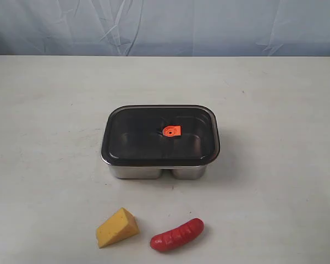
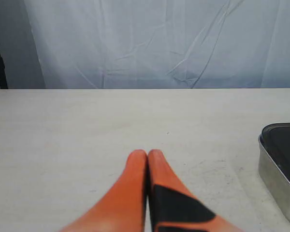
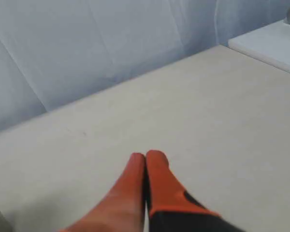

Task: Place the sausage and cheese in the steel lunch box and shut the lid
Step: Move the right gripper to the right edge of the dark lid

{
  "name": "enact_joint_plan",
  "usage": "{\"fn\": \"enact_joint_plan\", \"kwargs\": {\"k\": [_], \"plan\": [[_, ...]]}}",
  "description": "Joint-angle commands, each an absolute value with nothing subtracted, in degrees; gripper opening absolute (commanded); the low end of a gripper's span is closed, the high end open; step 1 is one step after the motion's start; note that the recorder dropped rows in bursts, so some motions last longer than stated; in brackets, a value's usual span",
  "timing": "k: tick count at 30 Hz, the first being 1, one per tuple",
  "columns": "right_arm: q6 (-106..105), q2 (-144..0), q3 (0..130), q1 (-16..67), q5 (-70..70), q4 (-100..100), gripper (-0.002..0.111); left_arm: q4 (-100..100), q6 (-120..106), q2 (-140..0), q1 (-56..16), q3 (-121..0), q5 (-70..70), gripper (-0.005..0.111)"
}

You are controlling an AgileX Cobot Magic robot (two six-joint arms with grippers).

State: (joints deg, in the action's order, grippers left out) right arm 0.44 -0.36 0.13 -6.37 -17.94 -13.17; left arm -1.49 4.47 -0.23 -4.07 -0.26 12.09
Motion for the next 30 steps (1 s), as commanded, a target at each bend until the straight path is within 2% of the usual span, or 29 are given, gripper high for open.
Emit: {"fn": "enact_joint_plan", "kwargs": {"k": [1, 6, 10, 14, 18, 23, 25, 28, 30], "plan": [[1.06, 0.00, 0.00, -6.24, -7.28, -32.17, 0.000, -1.62, 4.52, 0.00, -3.98, 0.00, 11.72, 0.000], [1.26, 0.00, 0.00, -6.24, -4.43, -64.59, 0.000, -1.62, 4.52, 0.00, -3.98, 0.00, 11.72, 0.000], [0.73, 0.00, 0.46, -6.24, -9.64, -68.84, -0.001, -1.62, 4.52, 0.00, -3.98, 0.00, 11.72, 0.000], [-5.47, -0.57, 6.63, -6.24, -16.52, -68.84, -0.001, -1.62, 4.52, 0.00, -3.98, 0.00, 11.72, 0.000], [-17.14, -17.98, 20.98, -6.24, -25.52, -67.98, -0.001, -1.62, 4.52, 0.00, -3.98, 0.00, 11.72, 0.000], [-30.90, -52.63, 40.19, -6.24, -44.08, -63.36, -0.001, -1.62, 4.52, 0.00, -3.98, 0.00, 11.72, 0.000], [-34.00, -63.19, 44.67, -6.24, -50.57, -63.59, 0.007, -1.62, 4.52, 0.00, -3.98, 0.00, 11.72, 0.000], [-38.61, -77.13, 46.79, -6.24, -57.18, -65.38, 0.035, -1.62, 4.52, 0.00, -3.98, 0.00, 11.72, 0.000], [-45.29, -84.03, 46.56, -6.24, -63.32, -70.09, 0.045, -1.62, 4.52, 0.00, -3.98, 0.00, 11.72, 0.000]]}}
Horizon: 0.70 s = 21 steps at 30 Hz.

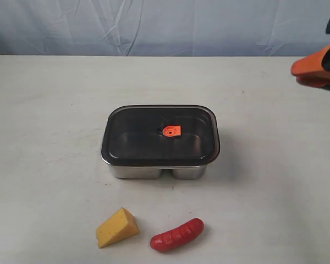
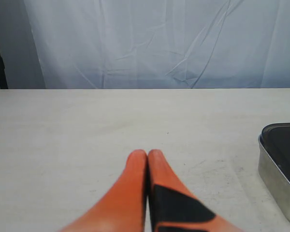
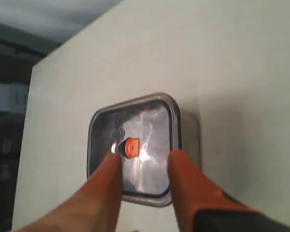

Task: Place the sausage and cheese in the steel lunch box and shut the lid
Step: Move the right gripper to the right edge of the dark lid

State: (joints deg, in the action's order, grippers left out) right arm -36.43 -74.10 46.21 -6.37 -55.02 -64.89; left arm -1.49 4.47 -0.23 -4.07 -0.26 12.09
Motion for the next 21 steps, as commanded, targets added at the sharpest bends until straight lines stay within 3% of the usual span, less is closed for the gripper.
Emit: {"fn": "enact_joint_plan", "kwargs": {"k": [1, 10, 21], "plan": [[-47.90, -86.80, 46.32, -6.24, -65.43, -72.90, 0.045, -1.62, 4.52, 0.00, -3.98, 0.00, 11.72, 0.000], [-62.03, -103.88, 45.93, -6.24, -69.96, -79.48, 0.045, -1.62, 4.52, 0.00, -3.98, 0.00, 11.59, 0.000], [-65.60, -112.41, 45.93, -0.93, -66.35, -81.65, 0.045, -1.62, 4.52, 0.00, -3.98, 0.00, 11.59, 0.000]]}}
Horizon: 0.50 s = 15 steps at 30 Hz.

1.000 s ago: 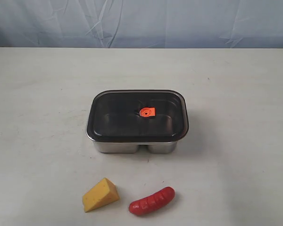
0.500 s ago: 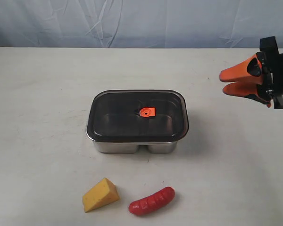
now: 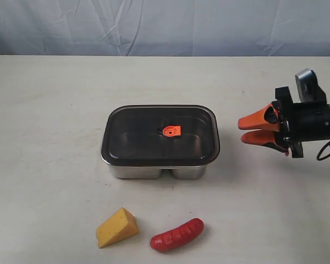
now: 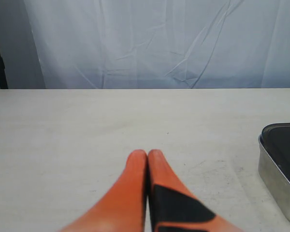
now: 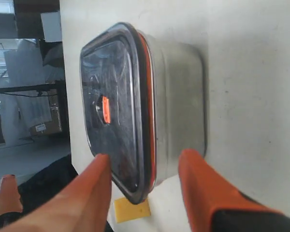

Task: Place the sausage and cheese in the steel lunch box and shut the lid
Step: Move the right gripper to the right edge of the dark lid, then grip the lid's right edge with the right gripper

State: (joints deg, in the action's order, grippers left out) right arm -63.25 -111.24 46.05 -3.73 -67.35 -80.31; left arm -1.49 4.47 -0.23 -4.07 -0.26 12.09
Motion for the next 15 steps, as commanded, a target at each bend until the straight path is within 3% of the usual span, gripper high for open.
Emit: {"fn": "enact_joint_plan", "kwargs": {"k": [1, 15], "plan": [[-66.03, -112.54, 45.93, -0.17, -66.04, -81.75, 0.045, -1.62, 4.52, 0.00, -3.98, 0.00, 11.59, 0.000], [-67.36, -112.54, 45.93, 4.98, -62.42, -83.00, 0.045, -1.62, 4.52, 0.00, -3.98, 0.00, 11.59, 0.000]]}}
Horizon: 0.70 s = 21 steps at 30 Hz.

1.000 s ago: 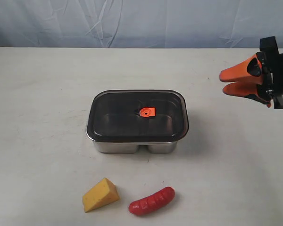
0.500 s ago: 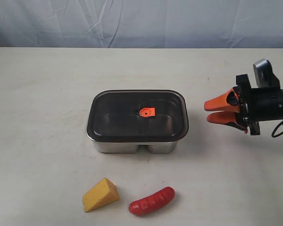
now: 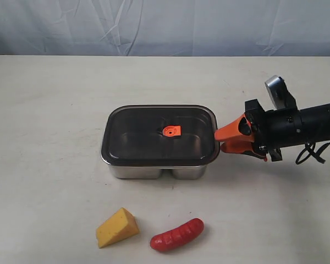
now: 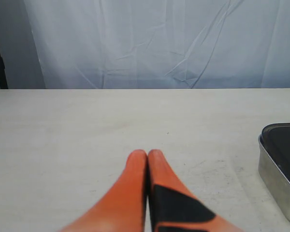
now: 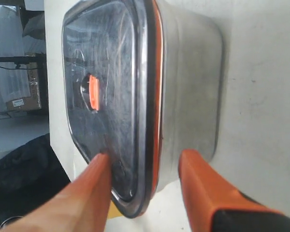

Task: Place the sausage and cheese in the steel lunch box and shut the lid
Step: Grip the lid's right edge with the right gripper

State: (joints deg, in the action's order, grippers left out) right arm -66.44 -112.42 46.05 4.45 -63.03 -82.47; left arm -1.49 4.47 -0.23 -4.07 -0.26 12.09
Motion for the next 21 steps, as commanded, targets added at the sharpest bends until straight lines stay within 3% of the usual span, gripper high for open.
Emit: {"fn": "enact_joint_plan", "kwargs": {"k": [1, 16, 21], "plan": [[-67.36, -112.54, 45.93, 5.18, -62.24, -83.00, 0.045, -1.62, 4.52, 0.00, -3.98, 0.00, 11.59, 0.000], [-67.36, -112.54, 45.93, 6.44, -62.28, -83.00, 0.044, -1.62, 4.52, 0.00, -3.98, 0.00, 11.59, 0.000], [-67.36, -112.54, 45.93, 6.44, -62.28, -82.78, 0.025, -1.62, 4.52, 0.00, -3.98, 0.00, 11.59, 0.000]]}}
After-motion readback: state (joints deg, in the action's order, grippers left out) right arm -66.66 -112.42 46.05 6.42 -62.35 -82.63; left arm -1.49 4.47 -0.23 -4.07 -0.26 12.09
